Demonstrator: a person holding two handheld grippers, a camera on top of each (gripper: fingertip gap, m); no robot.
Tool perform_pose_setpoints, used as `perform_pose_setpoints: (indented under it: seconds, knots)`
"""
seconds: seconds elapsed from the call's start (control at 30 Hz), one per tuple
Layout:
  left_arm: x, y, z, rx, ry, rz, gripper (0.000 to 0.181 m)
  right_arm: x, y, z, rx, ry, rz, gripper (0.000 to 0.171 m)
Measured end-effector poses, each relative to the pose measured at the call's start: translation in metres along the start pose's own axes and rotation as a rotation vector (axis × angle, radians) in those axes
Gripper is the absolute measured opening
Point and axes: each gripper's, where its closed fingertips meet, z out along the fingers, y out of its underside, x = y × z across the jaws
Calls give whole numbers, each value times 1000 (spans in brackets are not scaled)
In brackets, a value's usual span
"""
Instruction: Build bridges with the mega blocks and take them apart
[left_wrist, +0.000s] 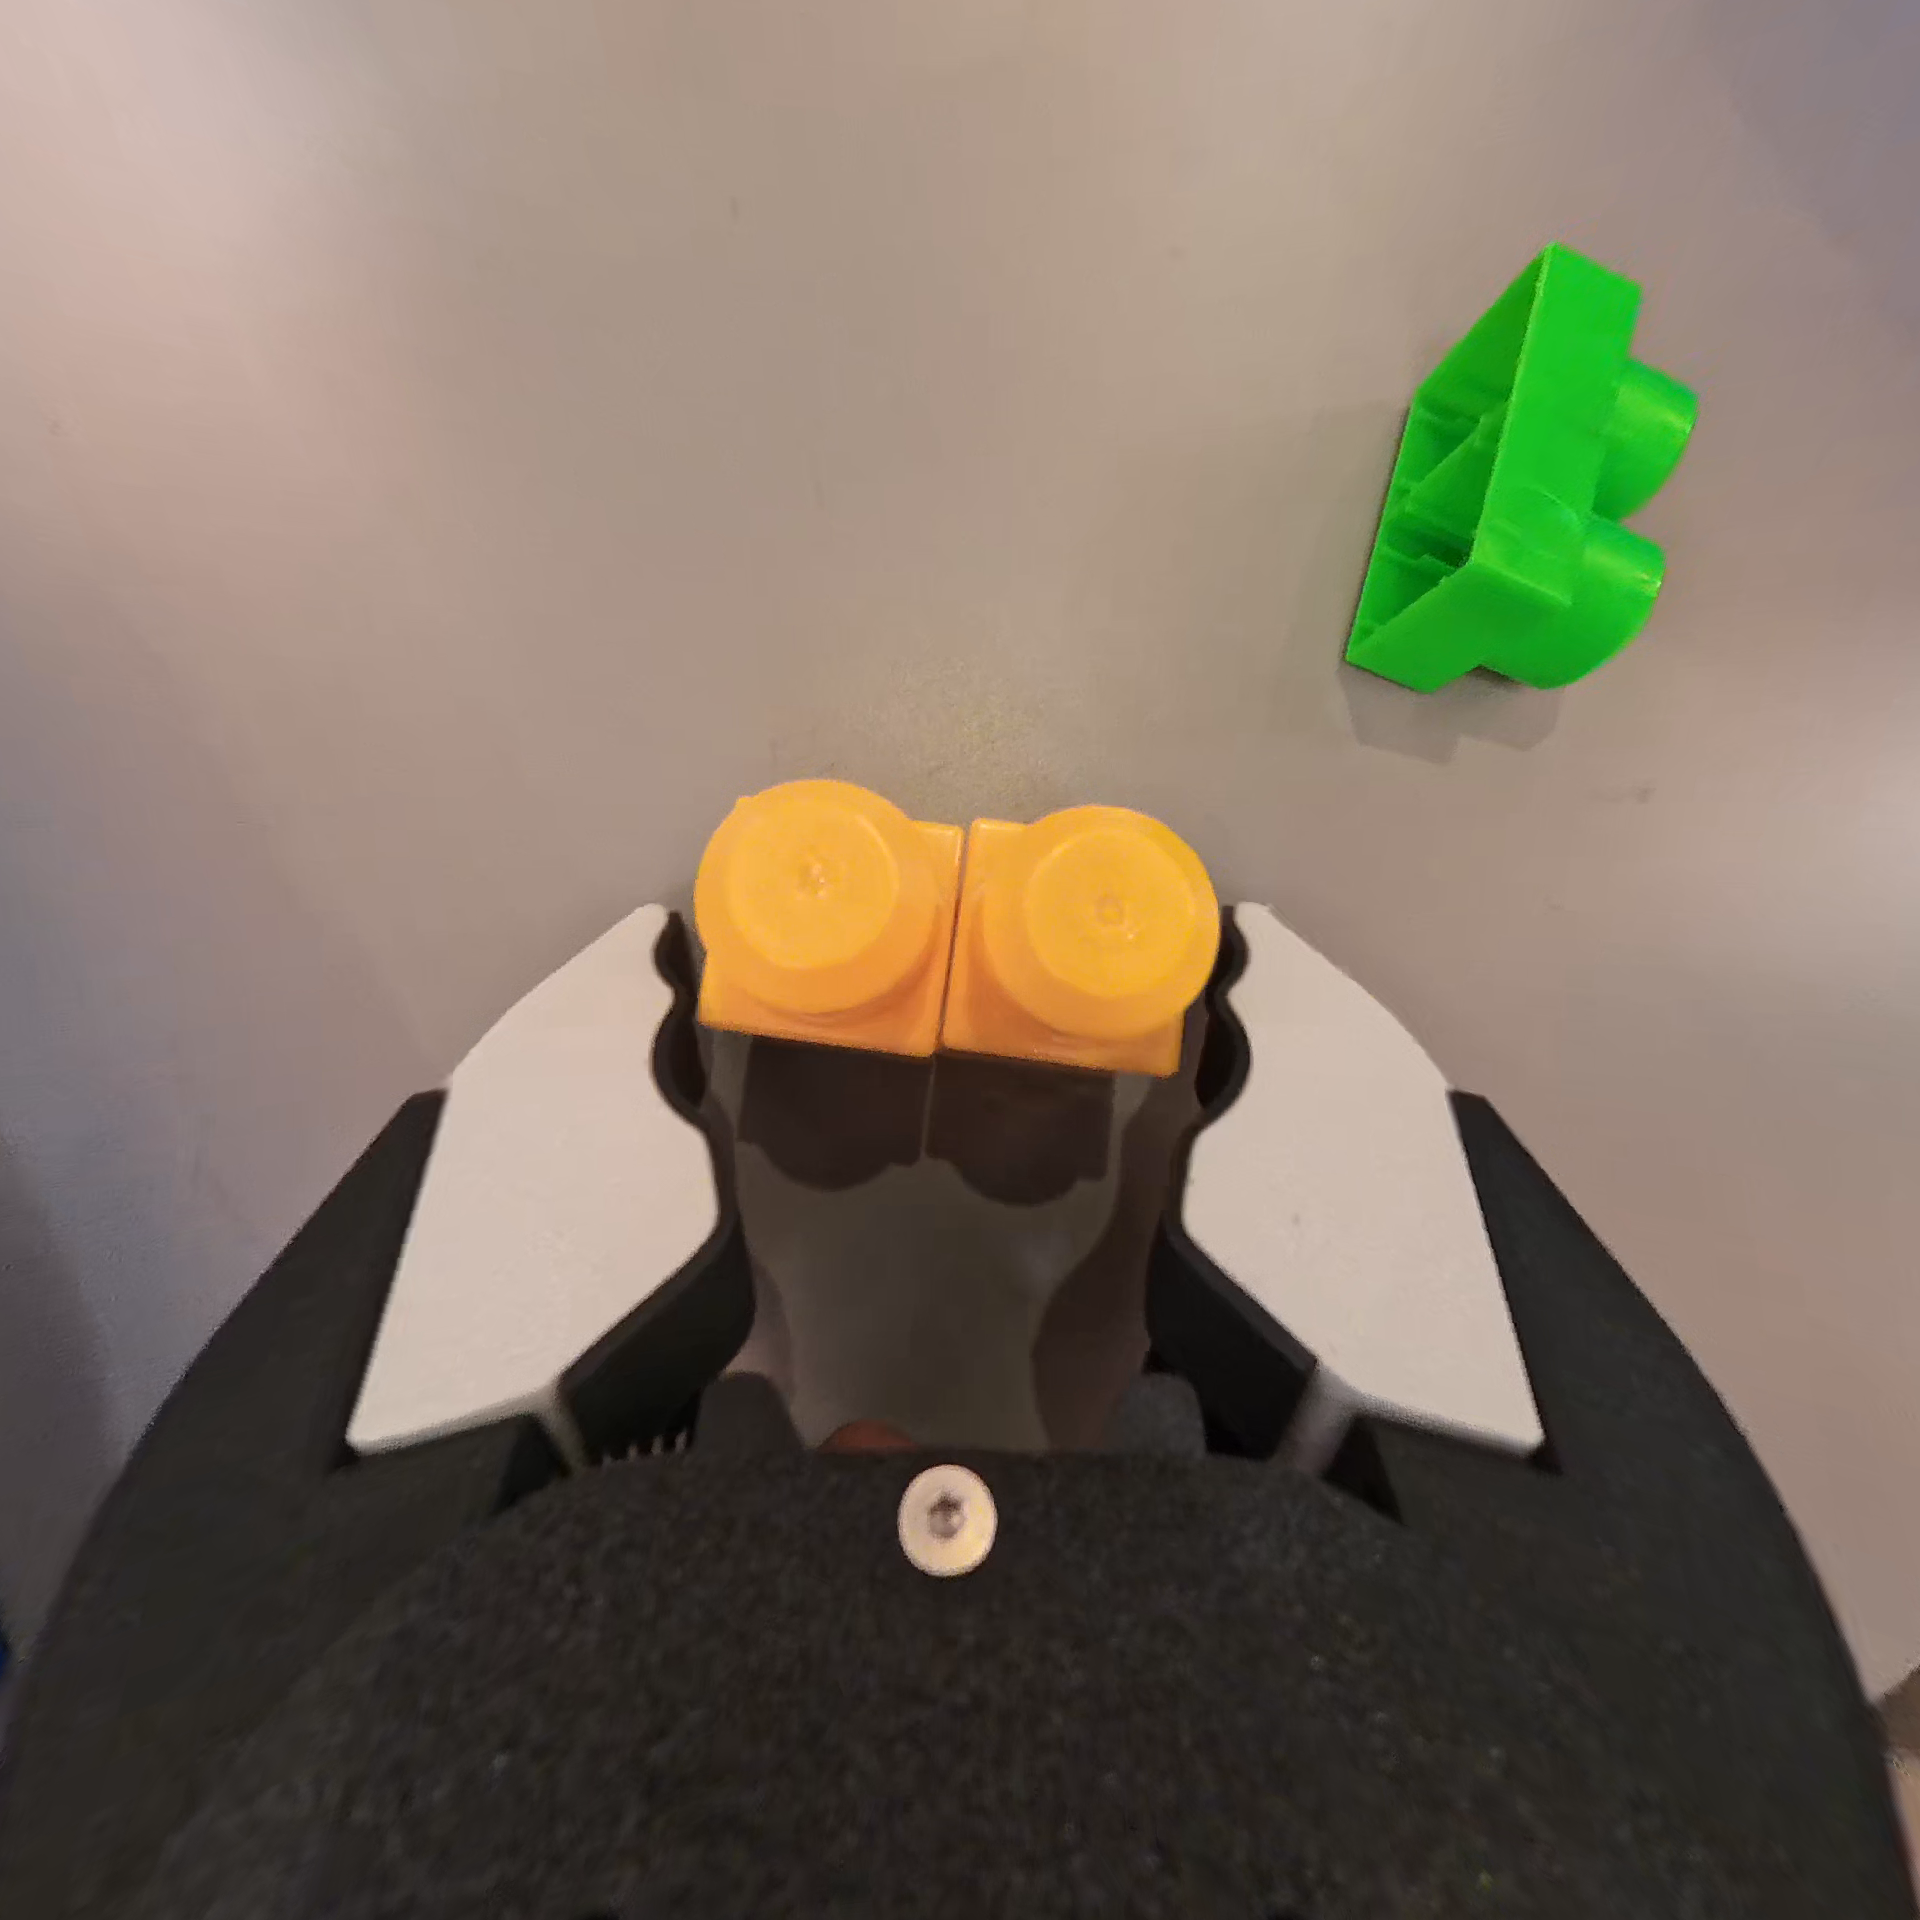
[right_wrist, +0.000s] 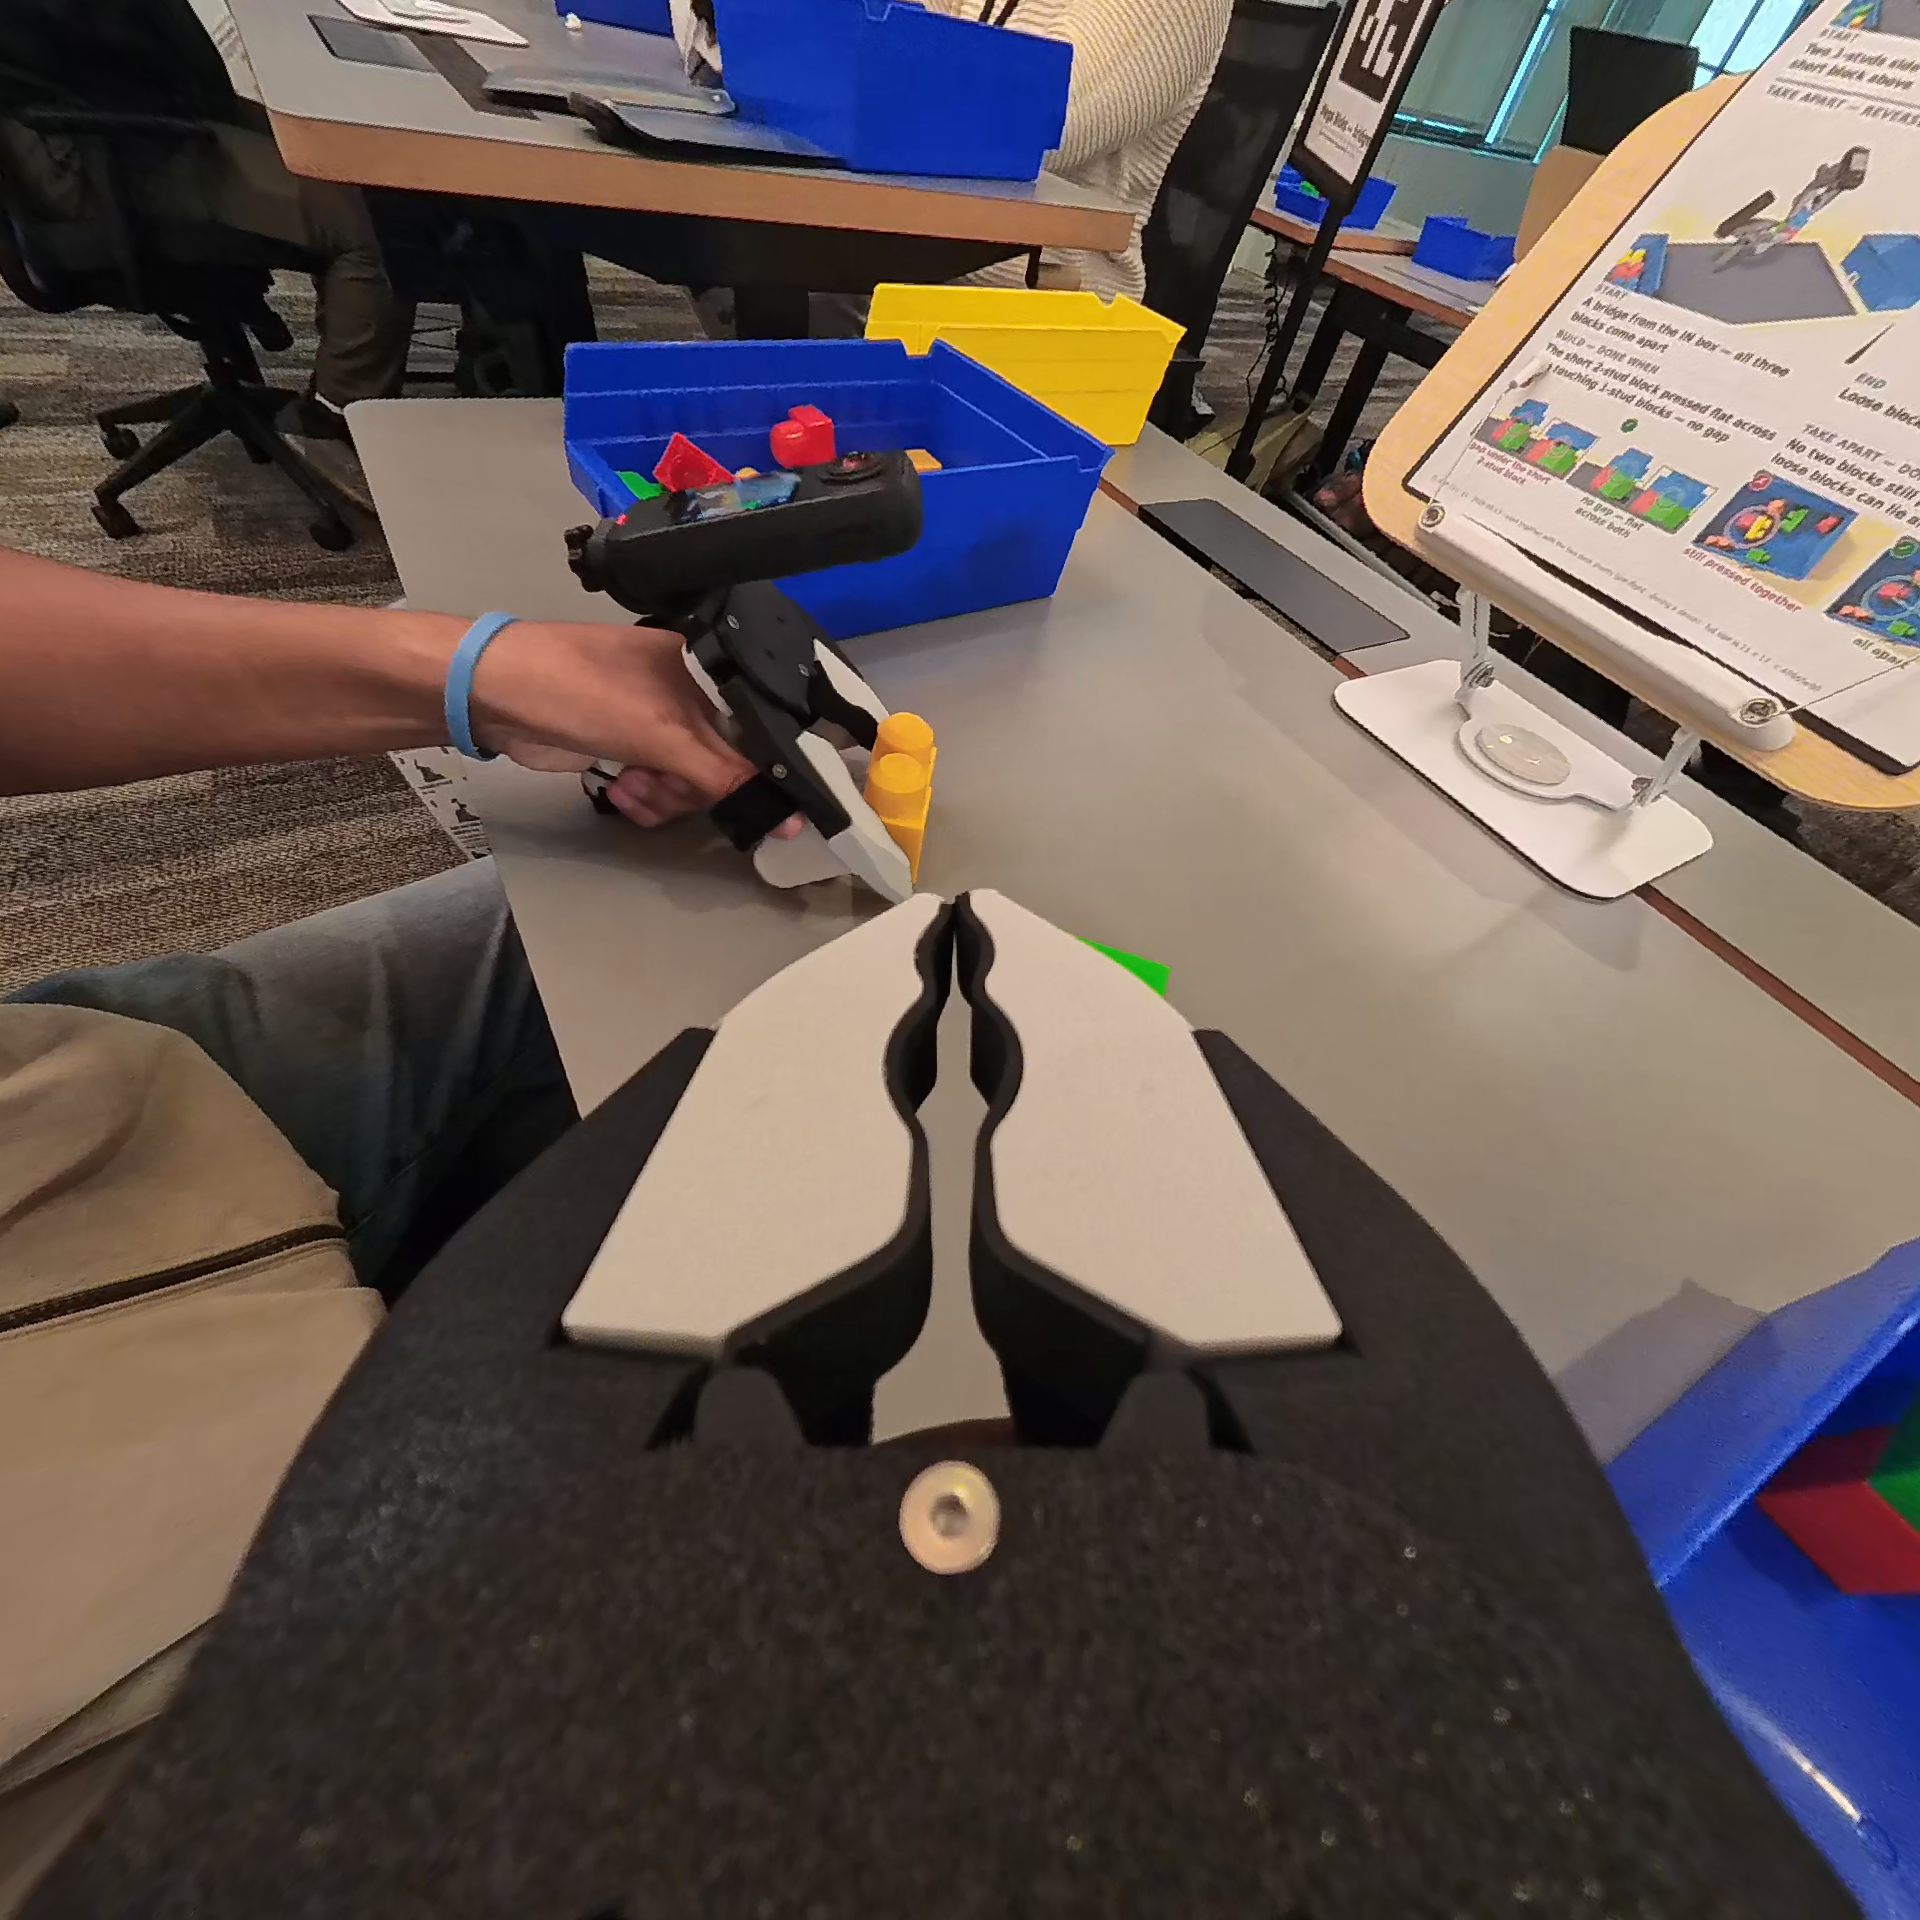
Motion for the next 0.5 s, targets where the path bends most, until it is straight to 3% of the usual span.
perform_pose_setpoints:
  seconds: [0.5]
  knots:
    - [1,-6,1,28,-11,96,86,2,2,0,-9,7,7,0]
